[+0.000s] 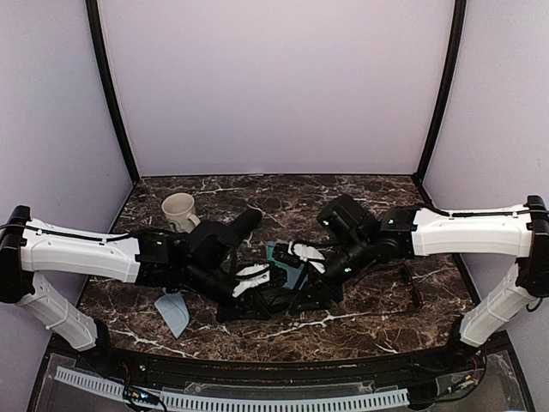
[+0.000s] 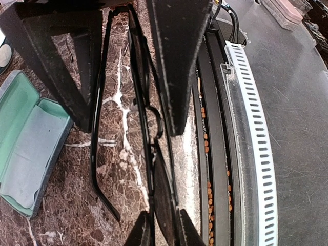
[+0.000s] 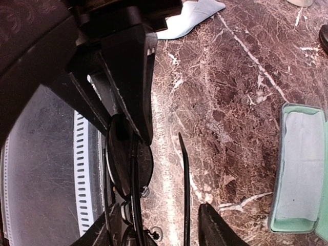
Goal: Organize the sunglasses
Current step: Fold the right temple of the sunglasses with the sunglasses, then pass from the left arm to the right, then place the sunglasses in the sunglasses case, then adjust the sunglasses in the sunglasses case.
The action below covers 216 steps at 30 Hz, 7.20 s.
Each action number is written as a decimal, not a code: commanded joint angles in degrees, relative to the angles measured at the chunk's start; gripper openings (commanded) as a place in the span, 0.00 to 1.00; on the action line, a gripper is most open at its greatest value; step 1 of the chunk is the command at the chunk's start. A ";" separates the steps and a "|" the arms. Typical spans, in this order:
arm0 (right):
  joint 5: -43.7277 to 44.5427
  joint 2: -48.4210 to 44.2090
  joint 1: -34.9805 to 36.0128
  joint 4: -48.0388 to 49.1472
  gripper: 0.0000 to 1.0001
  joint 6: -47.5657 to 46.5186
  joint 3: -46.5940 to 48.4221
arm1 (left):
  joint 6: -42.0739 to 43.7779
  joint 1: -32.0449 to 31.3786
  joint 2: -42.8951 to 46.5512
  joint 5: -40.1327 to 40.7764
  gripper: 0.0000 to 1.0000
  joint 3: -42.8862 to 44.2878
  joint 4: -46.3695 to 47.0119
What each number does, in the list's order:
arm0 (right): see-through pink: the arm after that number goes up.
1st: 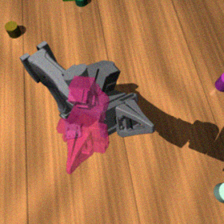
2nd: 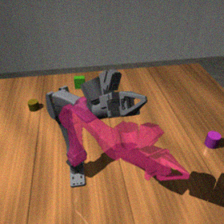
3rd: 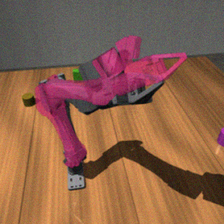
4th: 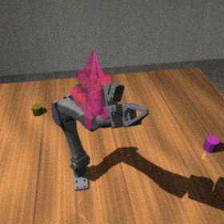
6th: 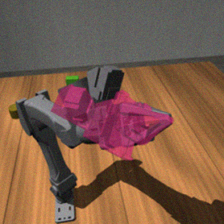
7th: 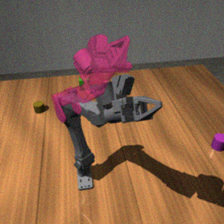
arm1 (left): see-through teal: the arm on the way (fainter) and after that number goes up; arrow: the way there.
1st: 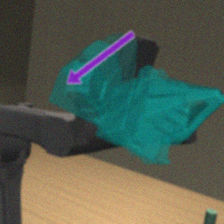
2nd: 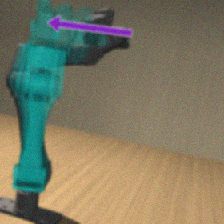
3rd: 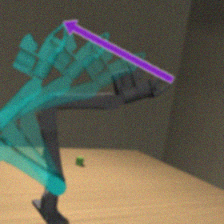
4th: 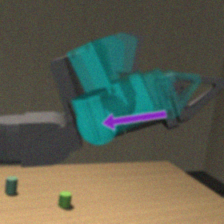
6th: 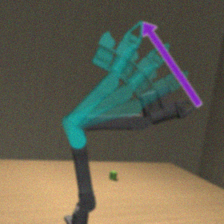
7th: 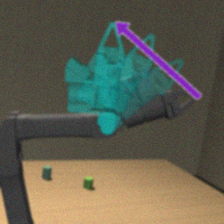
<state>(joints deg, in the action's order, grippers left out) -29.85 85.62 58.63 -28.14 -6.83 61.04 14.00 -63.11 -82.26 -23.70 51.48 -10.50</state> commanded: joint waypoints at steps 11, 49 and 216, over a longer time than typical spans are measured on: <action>-2.46 0.42 0.26 -0.49 0.35 -0.55 0.93 | 2.46 -0.06 -0.29 -3.79 0.11 1.52 -3.31; 1.17 -1.17 -5.24 10.20 0.19 8.96 -6.65 | -9.75 3.79 10.36 15.33 0.65 -5.96 3.89; 29.21 -11.42 -3.28 40.50 0.57 52.42 -36.87 | -37.15 15.24 -13.09 14.91 0.72 -2.23 25.59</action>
<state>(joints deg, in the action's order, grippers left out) -2.04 74.50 54.00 13.32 39.66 24.49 -19.94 -49.56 -94.15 -4.86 46.81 11.38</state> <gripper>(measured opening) 0.557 0.704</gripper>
